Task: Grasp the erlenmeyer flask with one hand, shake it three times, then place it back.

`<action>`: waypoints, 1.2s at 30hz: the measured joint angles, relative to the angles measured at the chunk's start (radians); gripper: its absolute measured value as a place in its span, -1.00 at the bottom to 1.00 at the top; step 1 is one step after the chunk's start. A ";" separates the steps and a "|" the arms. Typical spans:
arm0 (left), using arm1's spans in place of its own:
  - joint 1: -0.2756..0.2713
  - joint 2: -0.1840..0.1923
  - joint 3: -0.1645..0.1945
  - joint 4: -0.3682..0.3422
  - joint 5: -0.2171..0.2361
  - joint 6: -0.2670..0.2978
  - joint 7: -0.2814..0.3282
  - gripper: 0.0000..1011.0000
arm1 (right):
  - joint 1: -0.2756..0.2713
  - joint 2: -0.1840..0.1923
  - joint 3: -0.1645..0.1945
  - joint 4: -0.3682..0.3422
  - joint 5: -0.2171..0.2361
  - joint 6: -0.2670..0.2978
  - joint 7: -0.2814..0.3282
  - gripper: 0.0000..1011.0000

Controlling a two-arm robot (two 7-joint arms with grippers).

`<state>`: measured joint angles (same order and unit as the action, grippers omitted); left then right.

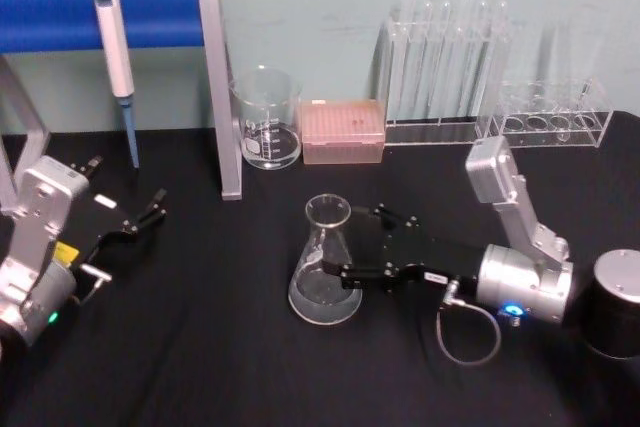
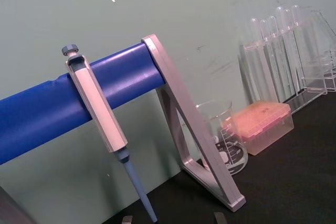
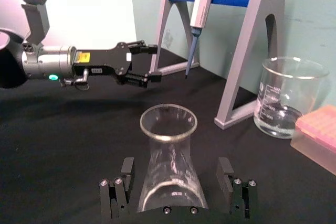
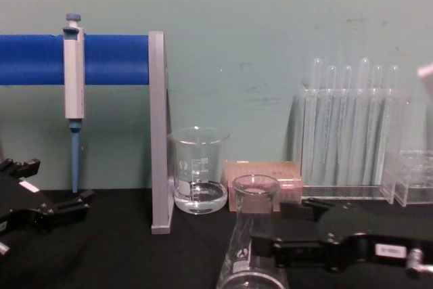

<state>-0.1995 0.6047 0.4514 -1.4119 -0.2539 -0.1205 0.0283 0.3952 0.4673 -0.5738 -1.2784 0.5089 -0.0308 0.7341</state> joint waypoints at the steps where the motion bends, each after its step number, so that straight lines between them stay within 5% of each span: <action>1: 0.000 0.000 0.000 0.000 0.000 0.000 0.000 0.98 | -0.004 0.008 0.002 -0.009 0.001 0.004 0.000 0.98; 8: 0.000 0.000 0.000 0.000 0.000 0.000 0.000 0.98 | -0.043 0.081 0.036 -0.085 0.011 0.033 -0.032 0.98; 15: 0.000 0.000 0.000 0.000 0.000 0.000 0.000 0.98 | -0.059 0.099 0.087 -0.111 0.004 0.025 -0.114 0.98; 25: 0.000 0.000 0.000 0.000 0.000 0.000 0.000 0.98 | -0.097 -0.004 0.211 -0.114 -0.059 -0.100 -0.391 0.98; 36: 0.000 0.000 0.000 0.000 0.000 0.000 0.000 0.98 | -0.111 -0.106 0.243 -0.049 -0.104 -0.106 -0.524 0.98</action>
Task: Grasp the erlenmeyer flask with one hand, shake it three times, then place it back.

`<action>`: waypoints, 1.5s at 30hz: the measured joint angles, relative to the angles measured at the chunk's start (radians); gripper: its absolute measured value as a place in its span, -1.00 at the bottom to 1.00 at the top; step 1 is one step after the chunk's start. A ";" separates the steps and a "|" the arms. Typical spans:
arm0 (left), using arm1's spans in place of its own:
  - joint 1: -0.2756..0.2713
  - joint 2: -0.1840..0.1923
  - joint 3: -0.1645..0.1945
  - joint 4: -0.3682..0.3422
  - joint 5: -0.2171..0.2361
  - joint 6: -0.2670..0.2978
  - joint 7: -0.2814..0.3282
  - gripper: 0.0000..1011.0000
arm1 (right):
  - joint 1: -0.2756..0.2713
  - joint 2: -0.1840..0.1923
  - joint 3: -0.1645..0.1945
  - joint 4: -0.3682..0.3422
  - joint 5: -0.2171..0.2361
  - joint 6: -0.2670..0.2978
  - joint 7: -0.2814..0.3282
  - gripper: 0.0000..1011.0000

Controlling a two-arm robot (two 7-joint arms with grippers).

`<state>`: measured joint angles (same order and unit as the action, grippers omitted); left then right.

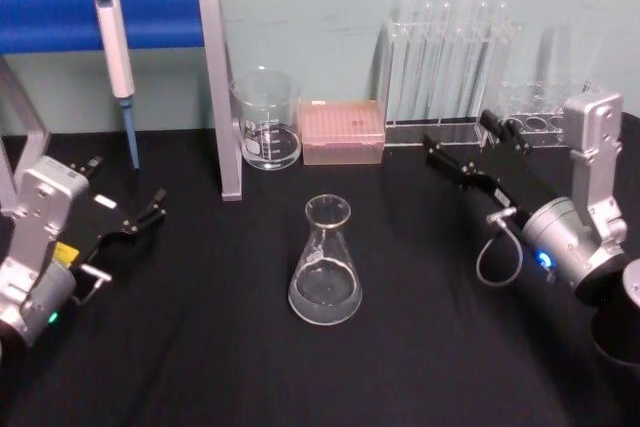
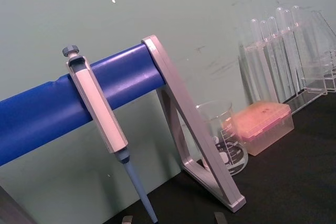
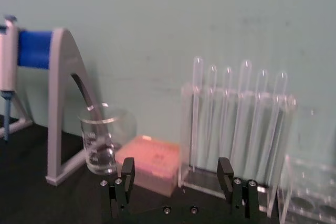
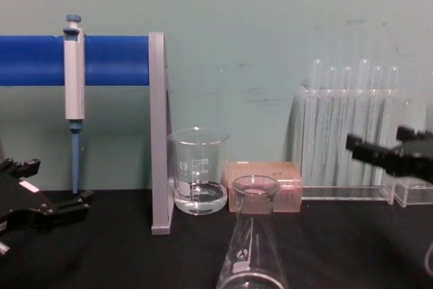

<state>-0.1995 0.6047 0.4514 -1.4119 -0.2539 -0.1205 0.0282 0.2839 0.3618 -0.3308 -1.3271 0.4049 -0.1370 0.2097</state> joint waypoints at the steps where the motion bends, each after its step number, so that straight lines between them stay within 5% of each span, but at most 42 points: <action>1: 0.000 0.000 0.000 0.000 0.000 0.000 0.000 0.98 | 0.000 -0.004 0.000 0.007 -0.002 0.003 -0.003 0.98; 17: 0.000 0.000 0.000 0.000 0.000 0.000 0.000 0.98 | 0.005 -0.049 -0.002 0.124 -0.036 0.079 0.018 0.98; 45: 0.000 0.000 0.000 0.000 0.000 0.000 0.000 0.98 | 0.005 -0.052 0.003 0.121 -0.051 0.084 0.026 0.98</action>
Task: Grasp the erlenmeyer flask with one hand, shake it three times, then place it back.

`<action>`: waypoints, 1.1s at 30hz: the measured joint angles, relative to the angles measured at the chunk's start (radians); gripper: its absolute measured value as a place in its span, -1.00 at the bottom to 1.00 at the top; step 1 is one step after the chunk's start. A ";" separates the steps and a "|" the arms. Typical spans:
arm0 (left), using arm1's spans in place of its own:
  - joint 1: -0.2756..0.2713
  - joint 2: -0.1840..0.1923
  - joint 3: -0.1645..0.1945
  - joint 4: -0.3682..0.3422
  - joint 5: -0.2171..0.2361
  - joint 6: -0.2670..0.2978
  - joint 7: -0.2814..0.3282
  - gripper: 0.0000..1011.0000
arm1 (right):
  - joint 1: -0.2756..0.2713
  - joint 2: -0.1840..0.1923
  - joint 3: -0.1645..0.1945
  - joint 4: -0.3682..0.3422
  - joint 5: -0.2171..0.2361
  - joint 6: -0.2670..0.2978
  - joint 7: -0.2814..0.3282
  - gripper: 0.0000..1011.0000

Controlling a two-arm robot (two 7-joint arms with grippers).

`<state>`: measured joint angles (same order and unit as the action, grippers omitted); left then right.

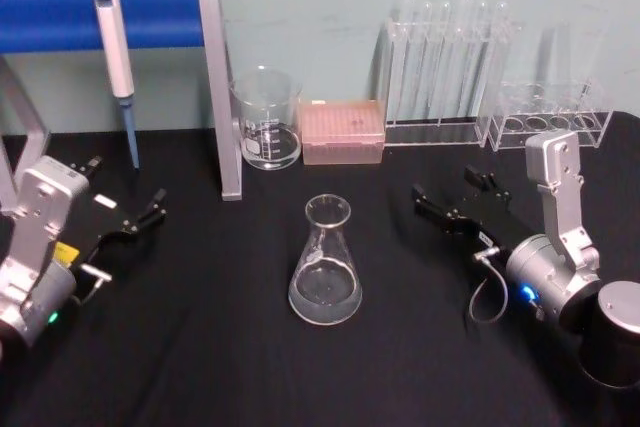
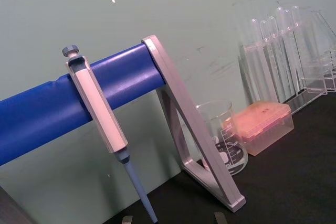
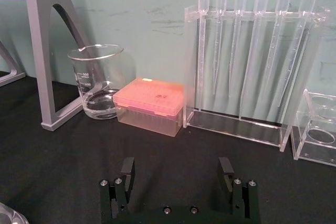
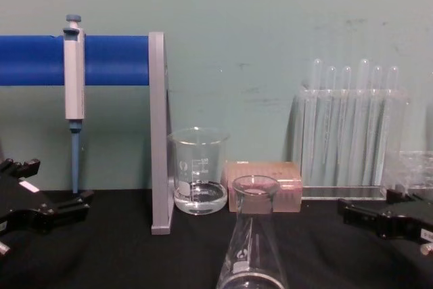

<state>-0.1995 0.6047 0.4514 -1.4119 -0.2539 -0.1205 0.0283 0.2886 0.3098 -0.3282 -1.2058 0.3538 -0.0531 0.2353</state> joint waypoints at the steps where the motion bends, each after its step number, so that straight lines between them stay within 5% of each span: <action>1: 0.000 0.000 0.000 0.000 0.000 0.000 0.000 0.98 | 0.000 0.000 0.000 0.000 0.000 0.000 0.000 0.98; 33: 0.000 0.000 0.000 0.000 0.000 0.000 0.000 0.98 | 0.000 0.000 0.000 0.000 0.002 0.000 -0.001 0.98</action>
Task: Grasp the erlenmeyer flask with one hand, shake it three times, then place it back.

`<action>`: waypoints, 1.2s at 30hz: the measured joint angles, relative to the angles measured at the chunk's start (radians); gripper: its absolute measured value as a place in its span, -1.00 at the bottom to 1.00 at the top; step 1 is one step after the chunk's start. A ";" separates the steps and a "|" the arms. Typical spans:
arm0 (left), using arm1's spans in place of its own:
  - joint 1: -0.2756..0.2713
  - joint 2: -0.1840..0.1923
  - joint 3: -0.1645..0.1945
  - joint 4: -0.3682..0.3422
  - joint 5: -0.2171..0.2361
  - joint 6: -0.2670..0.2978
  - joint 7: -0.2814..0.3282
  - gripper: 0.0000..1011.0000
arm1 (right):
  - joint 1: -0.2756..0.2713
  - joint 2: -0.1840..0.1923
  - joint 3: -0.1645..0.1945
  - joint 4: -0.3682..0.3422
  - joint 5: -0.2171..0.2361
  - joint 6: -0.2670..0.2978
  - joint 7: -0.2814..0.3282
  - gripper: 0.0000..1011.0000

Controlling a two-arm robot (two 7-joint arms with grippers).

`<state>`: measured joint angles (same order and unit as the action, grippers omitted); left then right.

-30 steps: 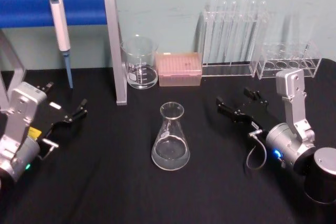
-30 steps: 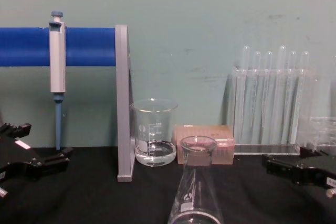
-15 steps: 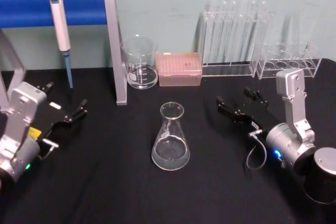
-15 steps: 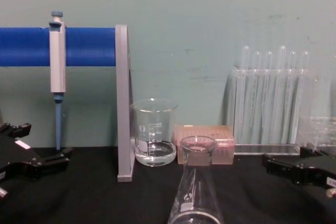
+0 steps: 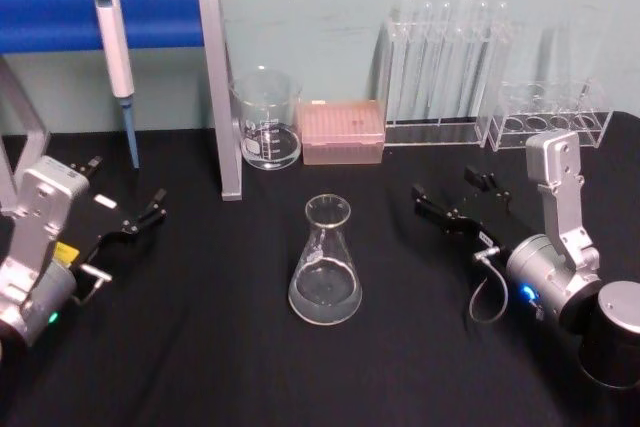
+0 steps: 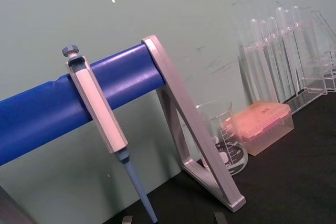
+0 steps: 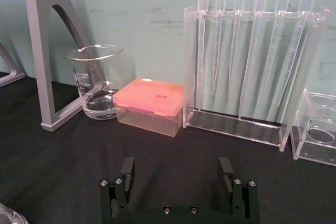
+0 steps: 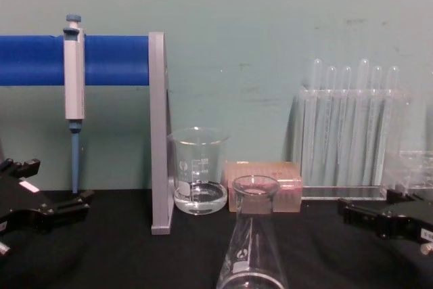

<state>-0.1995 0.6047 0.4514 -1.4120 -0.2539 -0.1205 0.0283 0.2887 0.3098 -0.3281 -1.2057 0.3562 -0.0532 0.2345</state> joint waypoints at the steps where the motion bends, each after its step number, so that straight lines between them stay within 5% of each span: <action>1: 0.000 0.000 0.000 0.000 0.000 0.000 0.000 0.98 | 0.000 0.000 0.000 0.000 0.000 0.000 0.000 0.98; 36: 0.000 0.000 0.000 0.000 0.000 0.000 0.000 0.98 | 0.000 0.000 0.000 0.000 0.000 0.000 0.000 0.98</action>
<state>-0.1995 0.6047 0.4514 -1.4119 -0.2539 -0.1205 0.0283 0.2887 0.3098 -0.3281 -1.2057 0.3561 -0.0532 0.2345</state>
